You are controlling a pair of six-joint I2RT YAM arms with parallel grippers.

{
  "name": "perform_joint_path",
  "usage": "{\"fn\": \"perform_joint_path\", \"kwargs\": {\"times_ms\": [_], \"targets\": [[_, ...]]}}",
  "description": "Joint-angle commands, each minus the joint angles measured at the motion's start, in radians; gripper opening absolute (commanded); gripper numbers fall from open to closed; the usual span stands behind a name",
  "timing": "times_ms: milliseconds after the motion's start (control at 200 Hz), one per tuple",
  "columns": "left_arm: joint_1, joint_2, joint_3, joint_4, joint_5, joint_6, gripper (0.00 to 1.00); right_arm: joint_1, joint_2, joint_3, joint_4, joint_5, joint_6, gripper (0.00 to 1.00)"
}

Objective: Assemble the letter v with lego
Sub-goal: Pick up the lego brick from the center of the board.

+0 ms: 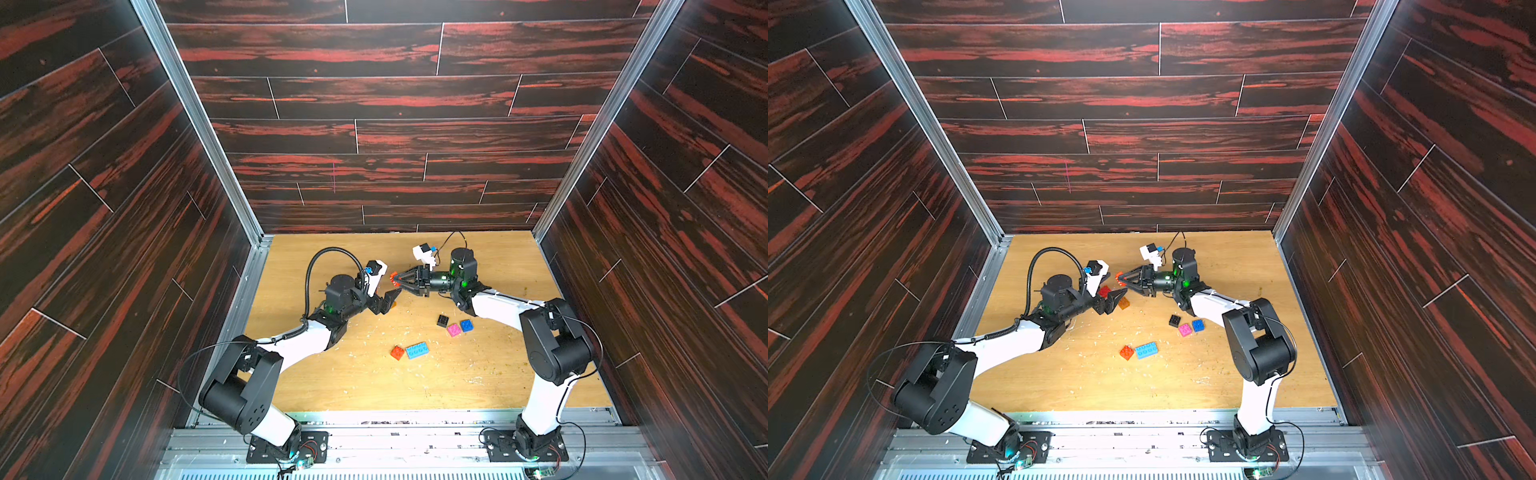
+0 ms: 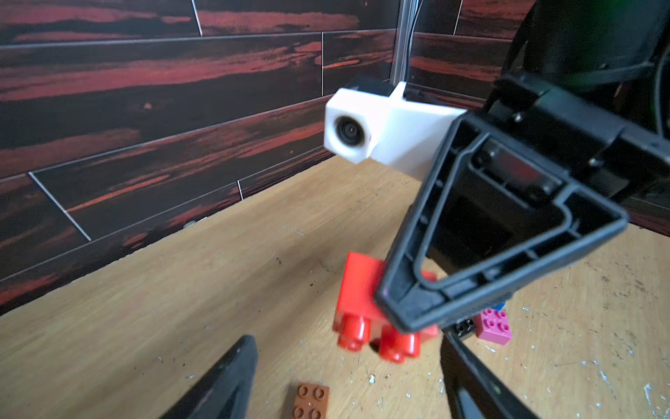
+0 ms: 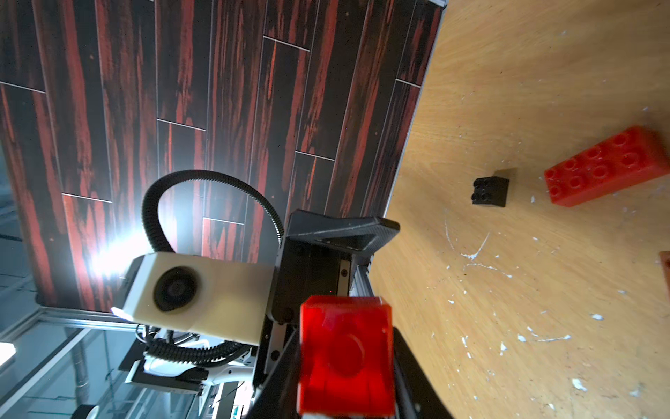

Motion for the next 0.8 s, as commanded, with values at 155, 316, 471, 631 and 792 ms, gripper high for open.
{"fn": "perform_joint_path", "kwargs": {"times_ms": [155, 316, 471, 631, 792], "targets": [[-0.013, -0.015, 0.057, -0.019, 0.033, 0.054, 0.77, 0.0, 0.038, -0.01, 0.105, -0.047, 0.079, 0.35], [-0.015, -0.012, 0.072, -0.052, 0.04, 0.076, 0.69, 0.0, 0.042, -0.017, 0.156, -0.057, 0.113, 0.35], [-0.017, -0.014, 0.077, -0.065, 0.041, 0.082, 0.67, 0.0, 0.06, -0.017, 0.208, -0.076, 0.158, 0.36], [-0.02, -0.025, 0.081, -0.078, 0.043, 0.09, 0.65, 0.0, 0.08, -0.013, 0.235, -0.105, 0.19, 0.35], [-0.02, -0.042, 0.1, -0.12, 0.047, 0.115, 0.63, 0.0, 0.101, 0.002, 0.246, -0.139, 0.207, 0.35]]}}
